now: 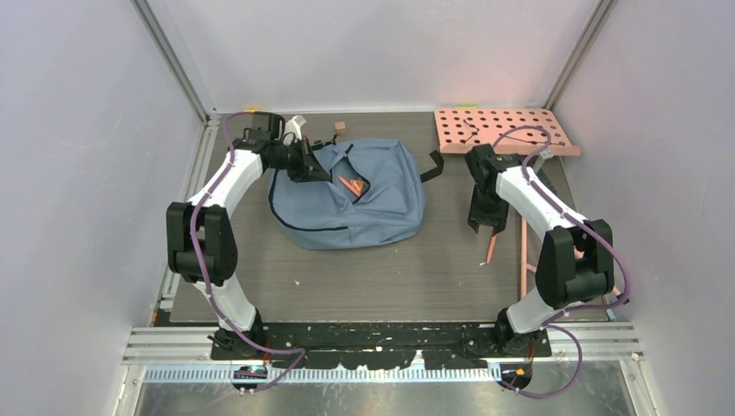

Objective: Pack the student bag
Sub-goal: Pick up the stationery from the center of the board, then place the stationery in the student bag, then zip the student bag at the center of the board.

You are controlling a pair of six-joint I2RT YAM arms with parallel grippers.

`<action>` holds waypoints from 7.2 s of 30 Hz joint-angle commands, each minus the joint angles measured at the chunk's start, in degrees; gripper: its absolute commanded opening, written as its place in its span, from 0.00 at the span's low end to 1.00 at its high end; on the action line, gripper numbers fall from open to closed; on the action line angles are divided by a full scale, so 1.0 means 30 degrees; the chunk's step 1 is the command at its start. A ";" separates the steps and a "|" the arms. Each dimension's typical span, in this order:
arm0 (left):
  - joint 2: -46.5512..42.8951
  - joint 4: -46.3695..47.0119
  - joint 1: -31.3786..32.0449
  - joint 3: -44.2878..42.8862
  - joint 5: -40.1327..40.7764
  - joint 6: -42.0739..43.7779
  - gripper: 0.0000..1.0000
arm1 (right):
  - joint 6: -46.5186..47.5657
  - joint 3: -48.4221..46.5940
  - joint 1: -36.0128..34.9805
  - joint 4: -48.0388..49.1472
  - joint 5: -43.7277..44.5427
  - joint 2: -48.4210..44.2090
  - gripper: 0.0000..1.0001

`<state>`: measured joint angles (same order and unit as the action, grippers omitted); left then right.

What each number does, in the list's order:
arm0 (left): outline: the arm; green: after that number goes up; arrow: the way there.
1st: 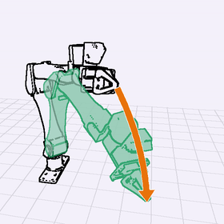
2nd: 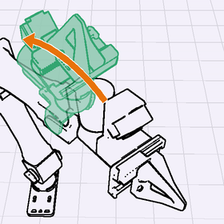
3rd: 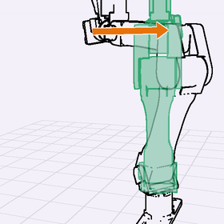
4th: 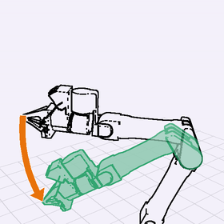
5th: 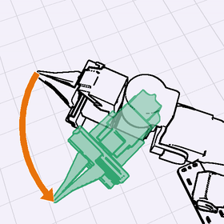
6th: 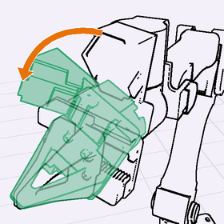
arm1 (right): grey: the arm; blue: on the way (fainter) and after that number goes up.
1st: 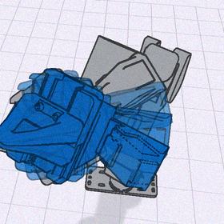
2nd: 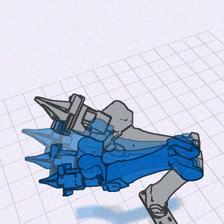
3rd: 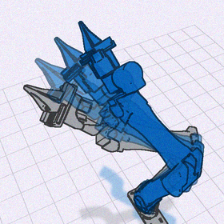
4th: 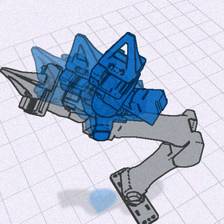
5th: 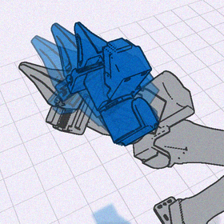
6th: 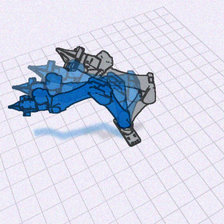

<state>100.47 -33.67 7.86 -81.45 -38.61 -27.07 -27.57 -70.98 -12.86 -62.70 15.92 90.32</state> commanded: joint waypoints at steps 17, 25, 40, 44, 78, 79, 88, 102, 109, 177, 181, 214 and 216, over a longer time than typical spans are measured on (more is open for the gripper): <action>-0.1045 0.0007 -0.0244 -0.0562 0.0268 0.0029 0.00 | 0.0223 0.4568 0.3772 0.5073 -0.2741 0.2106 0.47; -0.1060 -0.0141 -0.0228 -0.0653 0.0549 0.0139 0.00 | 0.0718 0.3505 0.4024 0.5254 -0.2741 0.3487 0.40; -0.0926 -0.0319 -0.0245 -0.0858 0.0639 0.0322 0.00 | 0.1902 0.2437 0.3972 0.4748 -0.3780 0.3106 0.01; -0.0884 -0.0235 -0.0244 -0.0800 0.0567 0.0325 0.00 | 0.2279 0.1240 0.3491 0.4286 -0.4165 0.2091 0.01; -0.1449 0.1379 -0.0215 0.0515 -0.2013 0.1059 0.00 | 0.1756 -2.0113 -0.6826 -0.5646 -2.0620 1.2680 0.01; -0.1465 0.1380 -0.0213 0.0544 -0.2101 0.1143 0.00 | 0.1650 -2.0125 -0.6836 -0.5704 -2.0640 1.2790 0.01; -0.1753 0.1317 -0.0162 0.1058 -0.3457 0.2147 0.00 | 0.0731 -2.1528 -0.6823 -0.7277 -1.9885 1.4477 0.01; -0.2218 -0.1701 0.0787 0.0654 -0.3947 0.5377 0.00 | -0.2875 -2.3931 -0.5760 -0.5032 -1.8072 1.6166 0.01; -0.2316 -0.2346 0.1187 0.0429 -0.4409 0.5600 0.00 | -0.3694 -2.4035 -0.5640 -0.2357 -1.6243 1.6500 0.01; -0.1867 -0.1257 -0.1888 -0.2064 0.0779 -0.1705 0.64 | -0.5005 -2.1643 -0.5372 1.2352 -1.6369 1.8338 0.47; -0.2014 -0.1196 -0.1887 -0.1917 0.0791 -0.1745 0.64 | -0.4772 -2.1714 -0.5431 1.1798 -1.6322 1.8496 0.47; -0.1684 -0.0768 -0.1887 -0.1473 0.0743 -0.2415 0.64 | -0.6412 -2.0331 -0.6055 1.5804 -1.7495 1.6781 0.06; -0.1353 -0.0626 -0.1859 -0.1501 0.0648 -0.2690 0.63 | -0.6423 -1.9767 -0.6054 1.6069 -1.7759 1.6267 0.06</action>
<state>95.98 -38.33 2.59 -85.89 -35.18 -33.26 -45.60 -132.44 -30.65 -20.45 -34.48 146.85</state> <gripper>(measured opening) 0.637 0.070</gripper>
